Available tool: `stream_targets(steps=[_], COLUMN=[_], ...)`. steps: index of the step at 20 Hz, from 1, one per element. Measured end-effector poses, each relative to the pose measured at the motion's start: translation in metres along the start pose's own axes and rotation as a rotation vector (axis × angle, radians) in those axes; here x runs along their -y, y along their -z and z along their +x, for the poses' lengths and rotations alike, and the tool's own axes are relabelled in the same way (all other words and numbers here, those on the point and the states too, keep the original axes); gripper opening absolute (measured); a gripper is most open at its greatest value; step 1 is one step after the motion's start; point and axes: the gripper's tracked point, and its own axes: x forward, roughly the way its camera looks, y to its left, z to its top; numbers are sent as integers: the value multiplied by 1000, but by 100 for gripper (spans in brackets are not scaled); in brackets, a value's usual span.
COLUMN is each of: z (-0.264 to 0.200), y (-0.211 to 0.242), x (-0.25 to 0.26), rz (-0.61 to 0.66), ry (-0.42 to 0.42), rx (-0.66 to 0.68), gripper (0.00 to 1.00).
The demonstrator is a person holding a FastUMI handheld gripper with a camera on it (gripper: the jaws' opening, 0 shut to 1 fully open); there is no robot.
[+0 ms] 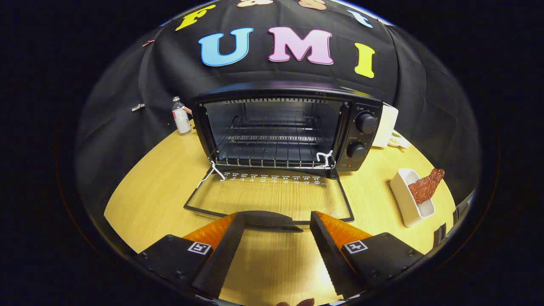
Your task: Open the toaster oven, put the food inside, and close the toaster oven door.
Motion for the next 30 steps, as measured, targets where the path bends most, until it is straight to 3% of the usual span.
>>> stream_targets(steps=[7,13,19,26,30], z=[-64,-85,-75,-29,-4], y=[-53,-73,-69,-36,-19], x=[70,174,271,327,337], rz=[42,130,237,337,373], ry=[-68,35,159,176,156], rx=[147,217,230,156,115], gripper=[97,99,98,96,82])
